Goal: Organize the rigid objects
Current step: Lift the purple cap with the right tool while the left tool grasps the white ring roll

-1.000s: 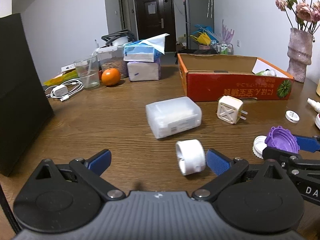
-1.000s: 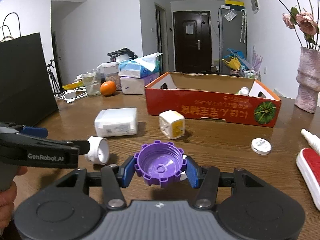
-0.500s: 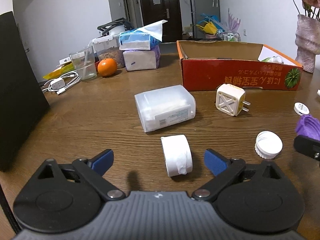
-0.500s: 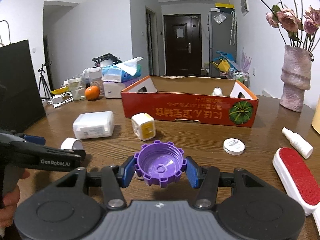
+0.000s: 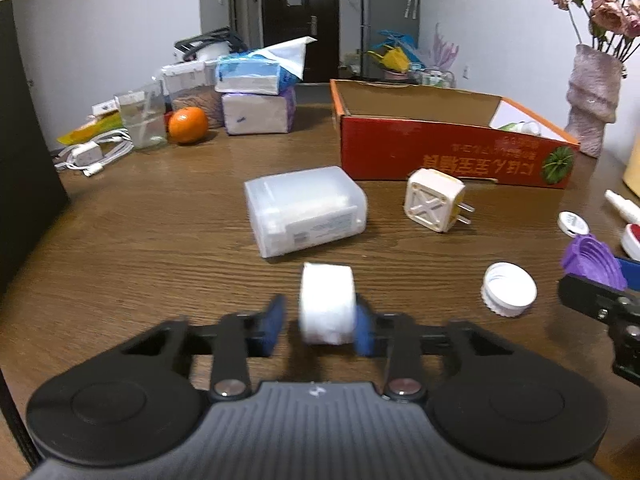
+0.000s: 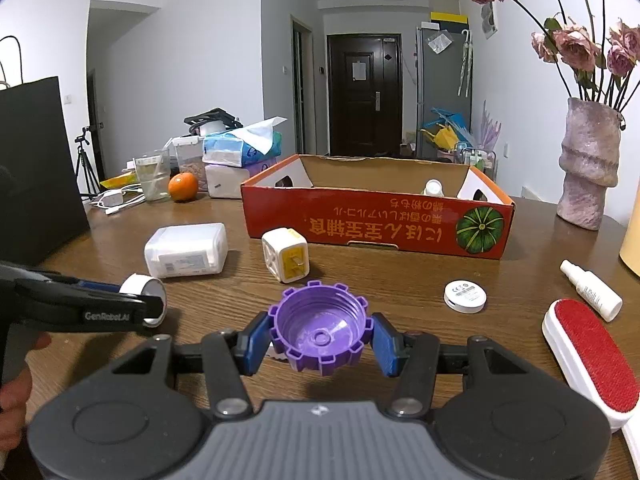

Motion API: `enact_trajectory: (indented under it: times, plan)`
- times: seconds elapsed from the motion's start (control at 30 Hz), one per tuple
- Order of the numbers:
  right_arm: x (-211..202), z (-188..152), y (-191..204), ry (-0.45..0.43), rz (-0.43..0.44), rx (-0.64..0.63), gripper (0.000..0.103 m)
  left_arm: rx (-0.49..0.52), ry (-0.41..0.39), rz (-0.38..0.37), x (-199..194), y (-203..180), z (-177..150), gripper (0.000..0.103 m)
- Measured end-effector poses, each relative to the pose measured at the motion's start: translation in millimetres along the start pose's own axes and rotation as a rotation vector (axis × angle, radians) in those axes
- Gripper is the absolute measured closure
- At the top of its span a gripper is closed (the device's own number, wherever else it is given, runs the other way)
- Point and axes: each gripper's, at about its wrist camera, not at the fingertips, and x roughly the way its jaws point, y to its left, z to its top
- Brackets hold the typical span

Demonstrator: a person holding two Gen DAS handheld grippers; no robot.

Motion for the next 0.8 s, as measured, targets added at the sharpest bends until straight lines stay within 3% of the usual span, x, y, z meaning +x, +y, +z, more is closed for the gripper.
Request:
enact_trajectory:
  times: [0.4,0.8]
  plan:
    - [1.9,-0.7,-2.0,-0.015,-0.025,0.012,0.050,0.024,-0.085,-0.029,-22.6,-6.4,-0.2,0.078]
    - [-2.3,10.5,-7.1,-0.036,-0.029,0.026,0.050,0.036,-0.150,-0.048,-44.3,-18.5,20.8,0.078]
